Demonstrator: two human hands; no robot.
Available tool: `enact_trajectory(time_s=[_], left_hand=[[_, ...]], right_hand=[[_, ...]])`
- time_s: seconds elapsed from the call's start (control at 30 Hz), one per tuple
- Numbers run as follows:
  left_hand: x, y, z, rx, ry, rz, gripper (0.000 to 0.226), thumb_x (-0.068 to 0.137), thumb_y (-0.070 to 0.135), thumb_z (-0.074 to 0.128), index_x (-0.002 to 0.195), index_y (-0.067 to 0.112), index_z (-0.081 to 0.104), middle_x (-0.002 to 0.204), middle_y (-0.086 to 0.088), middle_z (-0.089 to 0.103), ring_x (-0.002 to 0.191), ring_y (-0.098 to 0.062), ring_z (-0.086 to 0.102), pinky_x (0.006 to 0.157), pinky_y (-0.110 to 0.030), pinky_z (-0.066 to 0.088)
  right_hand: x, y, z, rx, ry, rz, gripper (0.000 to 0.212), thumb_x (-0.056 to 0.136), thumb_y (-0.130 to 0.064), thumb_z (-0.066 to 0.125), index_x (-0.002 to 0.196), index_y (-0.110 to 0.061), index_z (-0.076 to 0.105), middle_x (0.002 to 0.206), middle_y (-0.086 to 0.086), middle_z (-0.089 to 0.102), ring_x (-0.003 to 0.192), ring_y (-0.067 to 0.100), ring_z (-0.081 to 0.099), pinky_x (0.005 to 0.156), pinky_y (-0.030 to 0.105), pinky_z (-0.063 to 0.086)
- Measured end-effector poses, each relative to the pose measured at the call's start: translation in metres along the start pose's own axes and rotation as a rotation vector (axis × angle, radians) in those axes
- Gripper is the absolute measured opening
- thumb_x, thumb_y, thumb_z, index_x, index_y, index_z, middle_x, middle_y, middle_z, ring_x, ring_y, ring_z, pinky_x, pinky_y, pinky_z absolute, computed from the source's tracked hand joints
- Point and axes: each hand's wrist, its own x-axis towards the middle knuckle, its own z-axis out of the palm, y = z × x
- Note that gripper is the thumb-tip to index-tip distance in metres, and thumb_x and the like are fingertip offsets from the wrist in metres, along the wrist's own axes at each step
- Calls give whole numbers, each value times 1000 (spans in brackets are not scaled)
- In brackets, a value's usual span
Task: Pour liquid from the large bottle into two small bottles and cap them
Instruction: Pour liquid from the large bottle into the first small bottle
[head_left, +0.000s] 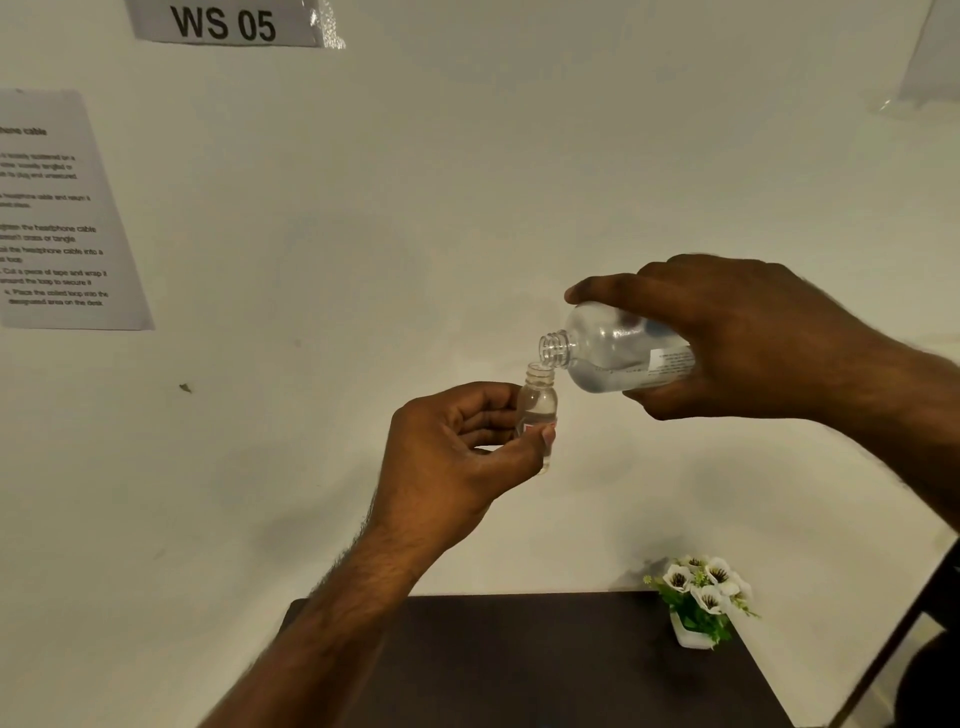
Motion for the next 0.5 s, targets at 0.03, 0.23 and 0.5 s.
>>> enact_trajectory(time_s=[0.03,0.23,0.5], left_hand=[[0,0,0,7,-1,1,30,79,20,85,108,17,79,93,4,81,84,-15,79,80,-42,66],[1,-2,2,26,8,11,32,78,22,85,110,18,79,94,6,81,85,-11,79,80,-36,66],[-3,-13,4,-4,-2,-8,29,79,18,86,107,18,79,93,5,81,86,-13,79,82,-39,65]], right_hand=[[0,0,1,0,-1,0,88,66,-44,77,143,-52,35,104,-16,62,89,14,54,66,38,54],[-2,0,6,32,8,11,88,66,-45,77,143,-51,35,107,-16,63,91,17,58,67,39,55],[-18,-11,42,307,58,130,88,65,-49,81,140,-55,35,106,-22,62,90,11,62,77,38,56]])
